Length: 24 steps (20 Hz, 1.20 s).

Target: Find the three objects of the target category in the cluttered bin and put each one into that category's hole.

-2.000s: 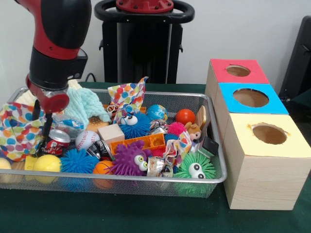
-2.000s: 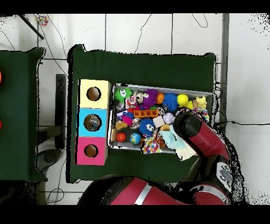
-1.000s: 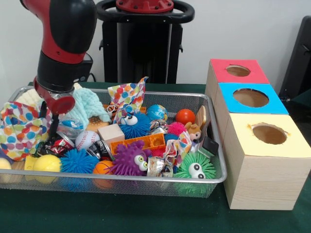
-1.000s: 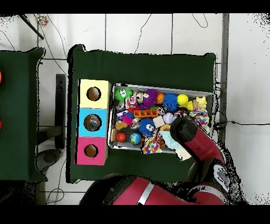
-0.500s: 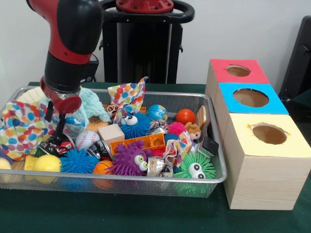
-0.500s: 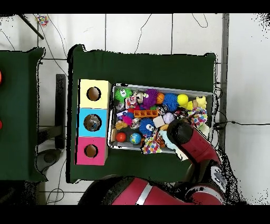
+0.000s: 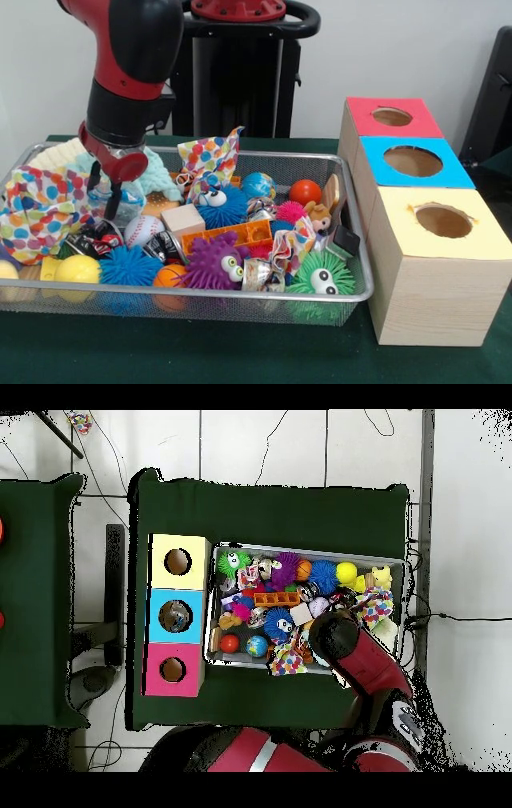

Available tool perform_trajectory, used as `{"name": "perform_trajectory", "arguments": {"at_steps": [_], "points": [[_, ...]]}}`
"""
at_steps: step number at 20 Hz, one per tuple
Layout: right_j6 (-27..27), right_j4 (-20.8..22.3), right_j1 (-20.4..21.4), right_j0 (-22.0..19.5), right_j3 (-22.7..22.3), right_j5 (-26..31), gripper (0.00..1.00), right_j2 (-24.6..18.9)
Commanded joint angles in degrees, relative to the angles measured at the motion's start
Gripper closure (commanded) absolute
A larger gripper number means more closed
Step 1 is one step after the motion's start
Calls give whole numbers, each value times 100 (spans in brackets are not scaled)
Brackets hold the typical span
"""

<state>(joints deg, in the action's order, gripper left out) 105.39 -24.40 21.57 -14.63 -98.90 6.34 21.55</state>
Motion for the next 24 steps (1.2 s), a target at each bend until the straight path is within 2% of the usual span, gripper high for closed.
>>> {"name": "perform_trajectory", "arguments": {"at_steps": [1,12,13,17,24], "points": [[1448,-213,57,51,-377,-218,0,-657],[1326,-154,99,-104,-422,-192,0,-766],[1300,-158,102,-115,-418,-145,100,-773],[1255,-186,108,-102,-416,92,100,-748],[1278,-221,143,-210,-407,74,100,-787]]}}
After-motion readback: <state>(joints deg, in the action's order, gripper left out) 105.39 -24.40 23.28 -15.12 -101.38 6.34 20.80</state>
